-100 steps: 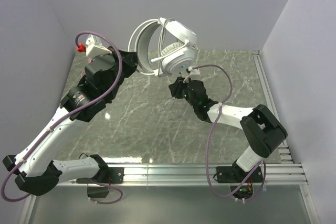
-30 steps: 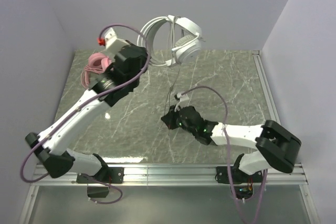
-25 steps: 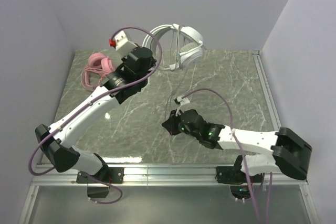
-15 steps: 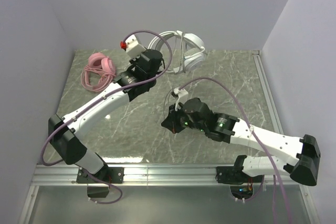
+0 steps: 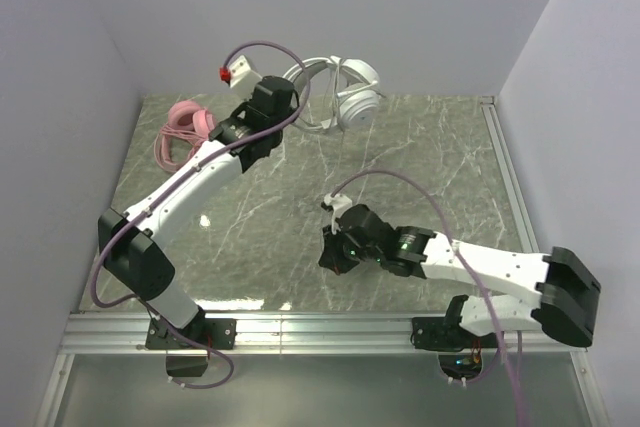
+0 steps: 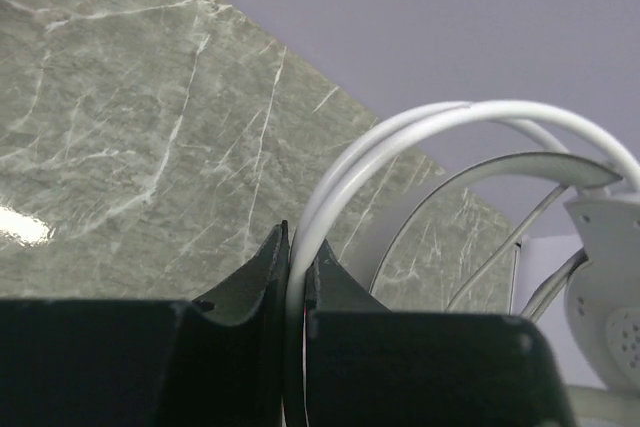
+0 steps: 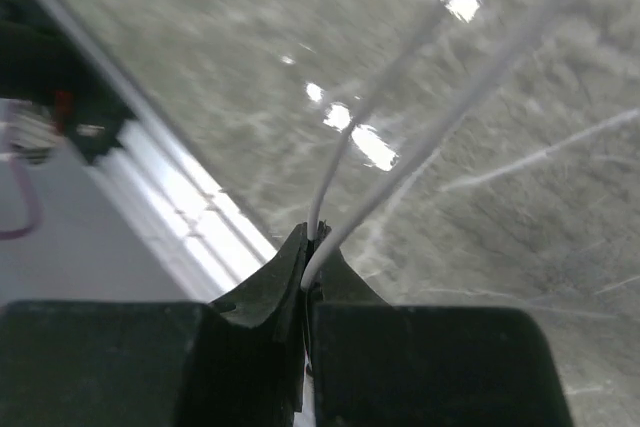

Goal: Wrap the headphones
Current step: Wrap the headphone cable with the right arm

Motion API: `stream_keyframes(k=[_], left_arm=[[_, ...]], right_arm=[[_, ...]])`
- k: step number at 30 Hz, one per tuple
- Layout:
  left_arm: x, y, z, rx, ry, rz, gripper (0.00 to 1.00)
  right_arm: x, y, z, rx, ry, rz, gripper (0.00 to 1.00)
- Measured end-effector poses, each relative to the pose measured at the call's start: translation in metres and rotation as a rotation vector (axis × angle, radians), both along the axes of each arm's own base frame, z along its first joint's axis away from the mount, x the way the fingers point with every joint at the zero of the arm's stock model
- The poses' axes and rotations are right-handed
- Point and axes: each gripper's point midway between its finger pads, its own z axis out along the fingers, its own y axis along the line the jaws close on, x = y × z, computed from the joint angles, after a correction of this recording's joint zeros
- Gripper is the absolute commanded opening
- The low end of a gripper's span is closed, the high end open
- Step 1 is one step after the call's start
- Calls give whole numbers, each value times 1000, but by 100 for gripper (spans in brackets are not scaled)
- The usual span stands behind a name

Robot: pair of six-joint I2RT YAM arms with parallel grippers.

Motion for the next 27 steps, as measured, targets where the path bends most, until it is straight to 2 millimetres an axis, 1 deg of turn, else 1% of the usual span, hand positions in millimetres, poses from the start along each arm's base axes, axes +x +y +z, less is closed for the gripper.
stream_keyframes(k=[2, 3, 7, 10, 11, 13, 15, 18, 20, 23, 26, 27], left_arm=[[1, 5, 1, -8, 13, -7, 0], [1, 5, 0, -8, 21, -14, 0], [-5, 5, -11, 7, 70, -37, 0], [-6, 5, -12, 8, 80, -46, 0], [-7, 5, -14, 9, 85, -48, 0], [-8, 5, -16, 14, 97, -53, 0], [-9, 5, -18, 18, 103, -56, 0], [-9, 6, -19, 29, 103, -62, 0], [-7, 4, -23, 29, 98, -67, 0], [-4, 0, -36, 18, 93, -77, 0], [-3, -3, -57, 6, 97, -83, 0], [-3, -3, -65, 3, 100, -87, 0]], right_arm=[[-1, -4, -28, -45, 24, -10, 0], [0, -4, -39, -60, 34, -15, 0], [1, -2, -71, -116, 65, -28, 0], [1, 1, -86, -153, 72, -27, 0], [-1, 3, -88, -162, 69, -24, 0], [-8, 14, -86, -171, 58, 6, 0], [-18, 30, -75, -159, 40, 48, 0], [-28, 53, -44, -99, 8, 101, 0], [-30, 60, -21, -64, -13, 123, 0], [-32, 62, 14, -16, -43, 153, 0], [-35, 67, 53, 52, -64, 209, 0], [-33, 68, 65, 77, -69, 223, 0]])
